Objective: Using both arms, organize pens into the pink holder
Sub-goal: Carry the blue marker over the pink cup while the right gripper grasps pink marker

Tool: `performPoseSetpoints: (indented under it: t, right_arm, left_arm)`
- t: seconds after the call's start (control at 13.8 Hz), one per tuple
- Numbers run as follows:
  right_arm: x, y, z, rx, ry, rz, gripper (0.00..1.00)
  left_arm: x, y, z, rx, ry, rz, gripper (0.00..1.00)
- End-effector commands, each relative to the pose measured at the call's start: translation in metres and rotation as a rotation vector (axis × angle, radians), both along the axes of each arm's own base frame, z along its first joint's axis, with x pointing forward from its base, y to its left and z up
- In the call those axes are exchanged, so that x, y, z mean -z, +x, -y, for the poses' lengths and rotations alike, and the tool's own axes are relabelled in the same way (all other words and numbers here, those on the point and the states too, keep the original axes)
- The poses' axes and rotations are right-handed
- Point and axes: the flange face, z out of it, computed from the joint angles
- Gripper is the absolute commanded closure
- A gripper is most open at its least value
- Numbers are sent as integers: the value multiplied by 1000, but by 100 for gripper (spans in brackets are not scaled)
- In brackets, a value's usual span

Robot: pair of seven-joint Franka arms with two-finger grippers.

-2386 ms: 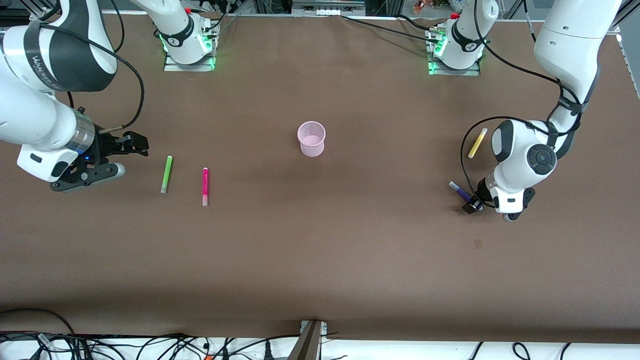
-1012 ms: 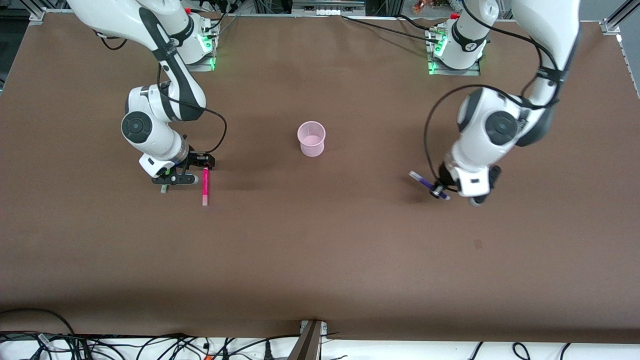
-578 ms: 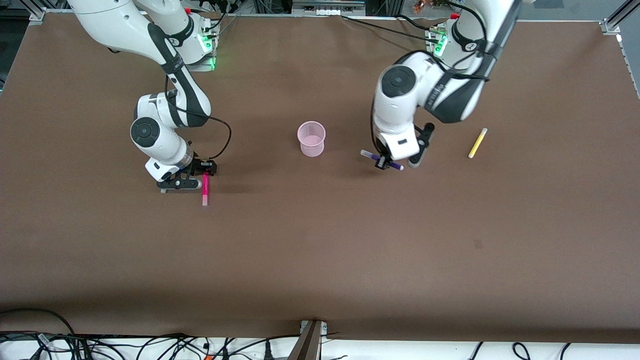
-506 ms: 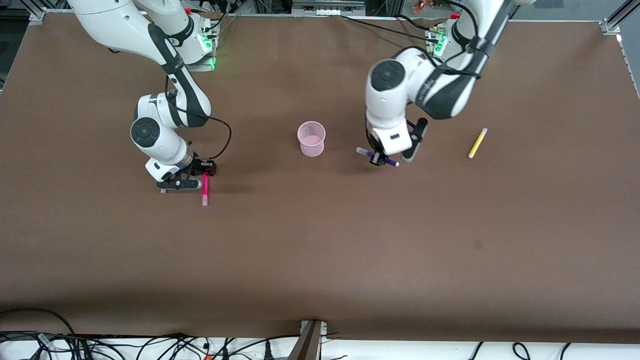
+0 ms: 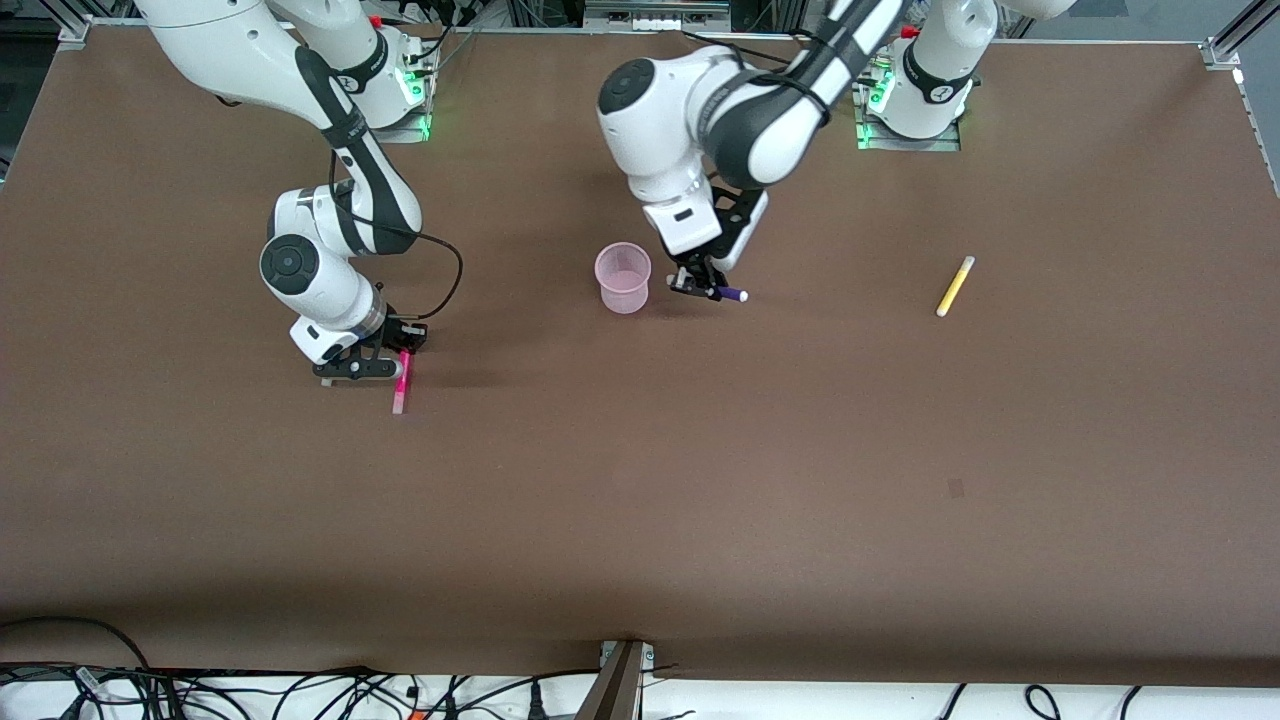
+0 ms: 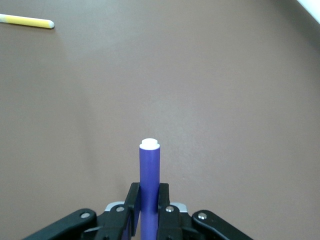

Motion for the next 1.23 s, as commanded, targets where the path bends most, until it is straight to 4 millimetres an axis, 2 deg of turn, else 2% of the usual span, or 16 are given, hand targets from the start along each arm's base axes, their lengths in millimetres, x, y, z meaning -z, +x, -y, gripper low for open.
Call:
performPoseSetpoints:
  t: [0.0, 0.22, 0.51, 0.65, 0.94, 1.08, 1.16]
  right_arm:
    - [-26, 13, -4, 26, 18, -68, 100]
    - [-59, 30, -13, 84, 75, -185, 100]
    - [-113, 42, -18, 121, 149, -341, 100]
    - [-138, 49, -10, 139, 179, -400, 100]
    - [-167, 54, -10, 192, 205, -461, 100]
    - [-174, 55, -14, 222, 196, -469, 100]
    - [-174, 54, -16, 236, 200, -474, 100]
  left_arm:
    - [18, -7, 37, -7, 70, 65, 100]
    - [30, -22, 61, 3, 126, 111, 100]
    - [41, -48, 80, 46, 181, 144, 100]
    - [51, -61, 90, 69, 195, 172, 100]
    - [61, -74, 101, 80, 214, 195, 100]
    - [63, -76, 104, 86, 218, 213, 100]
    - [62, -76, 103, 80, 217, 218, 97]
